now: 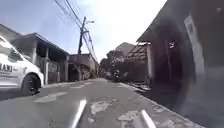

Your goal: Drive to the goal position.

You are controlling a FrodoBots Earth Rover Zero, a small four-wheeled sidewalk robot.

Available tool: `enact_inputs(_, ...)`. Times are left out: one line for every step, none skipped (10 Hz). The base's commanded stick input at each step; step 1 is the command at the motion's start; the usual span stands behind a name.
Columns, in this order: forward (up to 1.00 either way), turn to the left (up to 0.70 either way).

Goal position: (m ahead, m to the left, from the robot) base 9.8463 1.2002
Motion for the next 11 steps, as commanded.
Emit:
enact_inputs(1.0, 0.0)
enact_inputs(1.0, 0.0)
enact_inputs(1.0, 0.0)
enact_inputs(1.0, 0.0)
enact_inputs(1.0, 0.0)
enact_inputs(1.0, 0.0)
enact_inputs(1.0, 0.0)
enact_inputs(1.0, 0.0)
enact_inputs(1.0, 0.0)
enact_inputs(1.0, 0.0)
enact_inputs(1.0, -0.02)
